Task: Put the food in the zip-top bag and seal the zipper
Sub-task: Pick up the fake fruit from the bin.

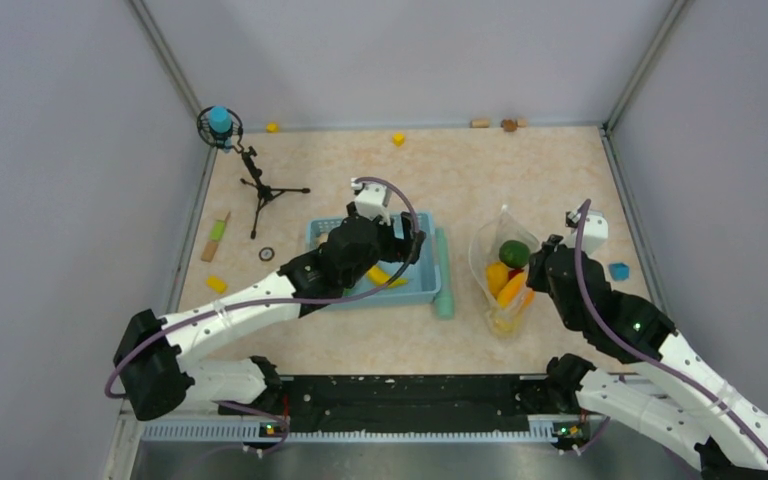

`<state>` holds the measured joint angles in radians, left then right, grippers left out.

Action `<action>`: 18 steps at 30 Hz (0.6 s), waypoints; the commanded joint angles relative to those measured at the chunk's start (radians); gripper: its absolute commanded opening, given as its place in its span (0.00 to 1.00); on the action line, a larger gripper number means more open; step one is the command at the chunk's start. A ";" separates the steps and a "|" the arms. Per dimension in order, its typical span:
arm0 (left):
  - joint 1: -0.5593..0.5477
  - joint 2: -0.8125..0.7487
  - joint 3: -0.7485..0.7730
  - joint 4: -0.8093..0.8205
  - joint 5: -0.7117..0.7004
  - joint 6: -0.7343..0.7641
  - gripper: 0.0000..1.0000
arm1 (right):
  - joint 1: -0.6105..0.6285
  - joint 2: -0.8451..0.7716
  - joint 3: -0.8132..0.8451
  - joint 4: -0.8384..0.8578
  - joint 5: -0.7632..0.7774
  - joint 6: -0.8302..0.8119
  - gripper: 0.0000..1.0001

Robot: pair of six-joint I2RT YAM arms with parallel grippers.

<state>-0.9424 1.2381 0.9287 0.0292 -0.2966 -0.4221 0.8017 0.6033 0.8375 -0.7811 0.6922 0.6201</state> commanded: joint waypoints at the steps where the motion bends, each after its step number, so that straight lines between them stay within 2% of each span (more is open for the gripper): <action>1: 0.067 -0.037 -0.080 -0.074 -0.189 -0.133 0.96 | -0.003 -0.001 0.001 0.036 0.017 -0.011 0.02; 8: 0.225 -0.007 -0.192 -0.118 -0.140 -0.333 0.97 | -0.003 -0.001 -0.003 0.036 0.025 -0.013 0.02; 18: 0.241 0.139 -0.150 -0.155 -0.120 -0.433 0.97 | -0.002 -0.002 -0.002 0.035 0.029 -0.014 0.02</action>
<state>-0.7033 1.3083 0.7334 -0.1291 -0.4347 -0.8001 0.8017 0.6033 0.8375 -0.7807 0.6987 0.6197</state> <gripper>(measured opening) 0.972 0.021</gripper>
